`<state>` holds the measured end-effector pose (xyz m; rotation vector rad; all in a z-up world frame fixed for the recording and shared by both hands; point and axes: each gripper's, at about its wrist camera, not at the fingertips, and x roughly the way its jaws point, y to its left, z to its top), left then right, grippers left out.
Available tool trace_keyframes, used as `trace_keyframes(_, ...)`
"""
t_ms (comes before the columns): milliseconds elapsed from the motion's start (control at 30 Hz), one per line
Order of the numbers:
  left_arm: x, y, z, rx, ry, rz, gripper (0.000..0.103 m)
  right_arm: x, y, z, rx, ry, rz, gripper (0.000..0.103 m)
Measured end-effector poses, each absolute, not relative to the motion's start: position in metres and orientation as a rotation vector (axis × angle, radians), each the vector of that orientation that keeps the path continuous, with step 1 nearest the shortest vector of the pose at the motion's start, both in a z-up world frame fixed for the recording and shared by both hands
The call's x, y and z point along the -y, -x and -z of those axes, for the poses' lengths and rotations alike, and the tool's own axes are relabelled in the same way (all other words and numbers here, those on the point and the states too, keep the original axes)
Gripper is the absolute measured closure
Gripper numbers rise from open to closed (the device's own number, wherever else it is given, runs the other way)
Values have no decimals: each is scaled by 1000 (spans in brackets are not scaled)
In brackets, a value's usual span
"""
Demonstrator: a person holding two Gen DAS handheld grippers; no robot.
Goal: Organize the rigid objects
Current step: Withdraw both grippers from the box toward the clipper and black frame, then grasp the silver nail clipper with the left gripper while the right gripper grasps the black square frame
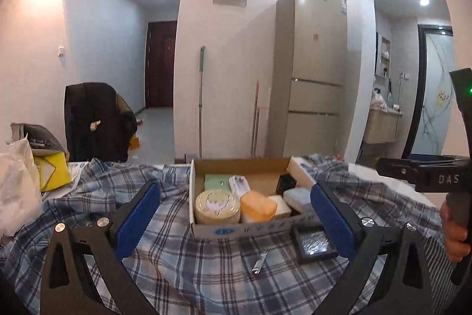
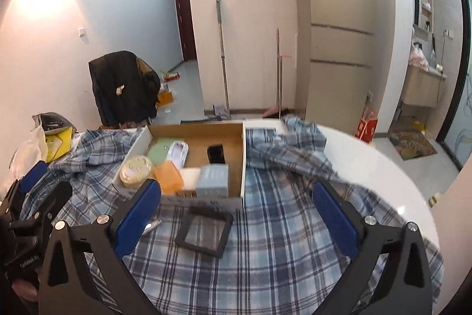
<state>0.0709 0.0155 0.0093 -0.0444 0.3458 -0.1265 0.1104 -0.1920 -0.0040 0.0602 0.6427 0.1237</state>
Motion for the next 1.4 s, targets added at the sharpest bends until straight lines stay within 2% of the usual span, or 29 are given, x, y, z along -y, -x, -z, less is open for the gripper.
trace_keyframes(233,-20,-75,-3,-399,51,176,0,189,-120,25,-690,-93,-152,0)
trace_keyframes(300,-13,-82,-2,-468,17,211,2,188,-120,29,-690,-84,-158,0)
trace_keyframes(367,-7,-91,3,-555,-4,253,13,187,-119,33,-688,-68,-159,0)
trace_keyframes(433,-1,-102,11,-642,-34,273,17,186,-120,36,-684,-53,-159,0)
trace_keyframes(500,5,-112,19,-702,-62,304,28,187,-121,37,-680,-52,-158,0)
trace_keyframes(567,12,-121,27,-743,-103,338,46,189,-123,39,-689,-58,-163,0)
trace_keyframes(600,18,-125,33,-760,-135,340,50,191,-123,39,-692,-63,-165,0)
trace_keyframes(667,24,-135,48,-815,-168,335,69,196,-122,38,-689,-73,-158,0)
trace_keyframes(733,31,-141,62,-874,-209,367,77,201,-122,37,-683,-82,-150,0)
trace_keyframes(1033,38,-156,87,-977,-246,401,77,213,-127,42,-700,-113,-143,0)
trace_keyframes(1100,40,-159,91,-995,-249,405,82,213,-127,43,-701,-111,-145,0)
trace_keyframes(1133,41,-160,94,-1006,-248,412,92,213,-127,43,-703,-110,-146,0)
trace_keyframes(1400,40,-160,98,-1010,-244,431,93,211,-128,45,-719,-96,-139,0)
